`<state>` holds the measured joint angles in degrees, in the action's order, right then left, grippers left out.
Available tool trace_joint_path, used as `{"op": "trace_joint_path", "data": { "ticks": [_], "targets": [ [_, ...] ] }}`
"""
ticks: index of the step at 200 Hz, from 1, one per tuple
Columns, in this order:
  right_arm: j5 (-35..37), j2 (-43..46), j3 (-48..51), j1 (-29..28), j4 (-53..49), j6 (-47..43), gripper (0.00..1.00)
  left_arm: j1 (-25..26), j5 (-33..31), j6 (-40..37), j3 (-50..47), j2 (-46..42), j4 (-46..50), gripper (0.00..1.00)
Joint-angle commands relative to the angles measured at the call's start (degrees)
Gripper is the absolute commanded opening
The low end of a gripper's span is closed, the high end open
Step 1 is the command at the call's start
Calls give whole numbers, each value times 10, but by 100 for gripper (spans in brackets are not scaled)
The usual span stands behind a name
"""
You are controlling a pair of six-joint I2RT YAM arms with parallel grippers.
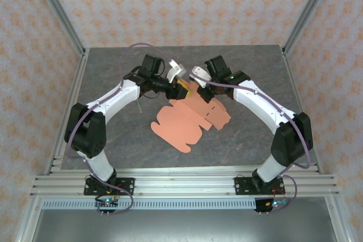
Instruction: Fold the paper box
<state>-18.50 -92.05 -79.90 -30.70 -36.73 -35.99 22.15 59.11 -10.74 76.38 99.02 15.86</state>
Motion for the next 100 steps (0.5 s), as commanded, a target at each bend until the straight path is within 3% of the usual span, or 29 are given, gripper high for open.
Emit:
{"op": "trace_joint_path", "data": {
  "ticks": [1,52,100],
  "targets": [
    [-23,4,-5,1,23,15,0,7,-1,25,-4,-6,-50,43],
    [-8,12,9,0,39,14,0,6,-16,31,-22,-12,-60,44],
    [47,33,26,6,20,-67,0,-8,-85,44,-74,-79,-49,50]
  ]
}}
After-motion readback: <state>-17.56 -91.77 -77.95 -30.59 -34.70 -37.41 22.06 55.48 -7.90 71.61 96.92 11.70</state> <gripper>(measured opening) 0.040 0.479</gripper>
